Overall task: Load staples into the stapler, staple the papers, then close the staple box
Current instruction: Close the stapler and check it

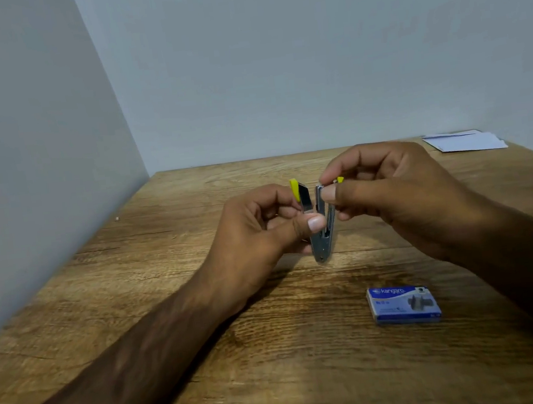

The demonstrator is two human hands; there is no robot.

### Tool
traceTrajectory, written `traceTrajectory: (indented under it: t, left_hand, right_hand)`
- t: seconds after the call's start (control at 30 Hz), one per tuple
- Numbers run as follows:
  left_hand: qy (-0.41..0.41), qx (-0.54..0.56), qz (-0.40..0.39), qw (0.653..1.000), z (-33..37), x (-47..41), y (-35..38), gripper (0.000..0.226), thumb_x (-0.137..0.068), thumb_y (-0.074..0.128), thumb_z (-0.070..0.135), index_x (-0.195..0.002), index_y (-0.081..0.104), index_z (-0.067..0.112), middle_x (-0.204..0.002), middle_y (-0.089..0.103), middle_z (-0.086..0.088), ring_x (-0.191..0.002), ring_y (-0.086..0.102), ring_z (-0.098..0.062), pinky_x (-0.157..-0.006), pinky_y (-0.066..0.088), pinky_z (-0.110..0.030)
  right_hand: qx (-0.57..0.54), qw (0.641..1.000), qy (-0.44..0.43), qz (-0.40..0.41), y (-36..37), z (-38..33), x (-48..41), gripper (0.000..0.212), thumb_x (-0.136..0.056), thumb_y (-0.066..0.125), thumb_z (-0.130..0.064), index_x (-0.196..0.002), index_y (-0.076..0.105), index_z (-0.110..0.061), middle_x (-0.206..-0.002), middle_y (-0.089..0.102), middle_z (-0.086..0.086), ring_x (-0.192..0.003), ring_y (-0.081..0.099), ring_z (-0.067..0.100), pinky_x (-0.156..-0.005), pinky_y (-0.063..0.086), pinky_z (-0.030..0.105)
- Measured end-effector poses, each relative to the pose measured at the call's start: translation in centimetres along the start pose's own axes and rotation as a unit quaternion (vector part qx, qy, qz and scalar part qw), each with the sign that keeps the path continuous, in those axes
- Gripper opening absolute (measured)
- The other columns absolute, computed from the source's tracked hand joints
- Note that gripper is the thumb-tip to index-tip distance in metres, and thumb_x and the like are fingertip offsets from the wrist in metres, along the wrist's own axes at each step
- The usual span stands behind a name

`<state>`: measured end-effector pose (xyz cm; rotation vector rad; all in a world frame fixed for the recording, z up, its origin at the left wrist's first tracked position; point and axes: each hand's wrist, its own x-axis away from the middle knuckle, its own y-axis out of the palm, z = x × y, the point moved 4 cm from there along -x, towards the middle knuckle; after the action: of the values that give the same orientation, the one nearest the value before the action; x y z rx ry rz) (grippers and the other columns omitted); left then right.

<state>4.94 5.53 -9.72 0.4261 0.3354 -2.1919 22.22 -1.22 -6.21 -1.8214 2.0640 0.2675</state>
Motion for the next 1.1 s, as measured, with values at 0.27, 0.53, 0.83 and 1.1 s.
traceTrajectory:
  t: [0.27,0.53,0.83,1.1]
  left_hand:
    - [0.001,-0.005,0.002,1.000,0.10,0.45,0.38,0.015,-0.085,0.078,0.001,-0.094,0.072,-0.008,-0.074,0.072,-0.004,-0.073,0.077,-0.018,-0.066,0.066,-0.038]
    - [-0.014,-0.030,0.016,0.999,-0.16,0.55,0.34,0.015,-0.086,0.078,0.001,-0.100,0.077,-0.004,-0.075,0.076,-0.007,-0.066,0.076,-0.013,-0.062,0.063,-0.030]
    - [-0.015,-0.019,0.021,0.999,0.18,0.80,0.70,0.014,-0.088,0.076,-0.001,-0.101,0.077,-0.006,-0.085,0.078,-0.025,-0.068,0.076,-0.013,-0.060,0.060,-0.023]
    - [-0.003,0.021,0.050,0.999,0.57,0.61,0.30,0.009,-0.085,0.079,0.008,-0.094,0.079,0.009,-0.081,0.074,-0.015,-0.070,0.075,-0.015,-0.063,0.063,-0.028]
  right_hand:
    - [0.003,1.000,-0.018,-0.017,0.23,0.05,0.10,0.018,-0.080,0.078,0.003,-0.085,0.081,-0.013,-0.071,0.071,0.007,-0.065,0.065,0.014,-0.060,0.056,0.024]
    - [0.012,1.000,-0.004,-0.019,0.36,0.35,0.15,0.017,-0.079,0.079,0.000,-0.085,0.082,-0.016,-0.072,0.073,0.007,-0.066,0.067,0.014,-0.062,0.058,0.026]
    - [-0.006,1.000,-0.005,-0.018,0.70,0.29,0.12,0.017,-0.079,0.079,0.001,-0.087,0.082,-0.015,-0.071,0.074,0.005,-0.062,0.068,0.012,-0.058,0.056,0.022]
    - [-0.065,0.996,0.052,-0.028,0.57,0.55,0.14,0.049,-0.071,0.084,-0.015,-0.118,0.070,-0.012,-0.099,0.080,0.018,-0.086,0.075,0.025,-0.075,0.061,0.033]
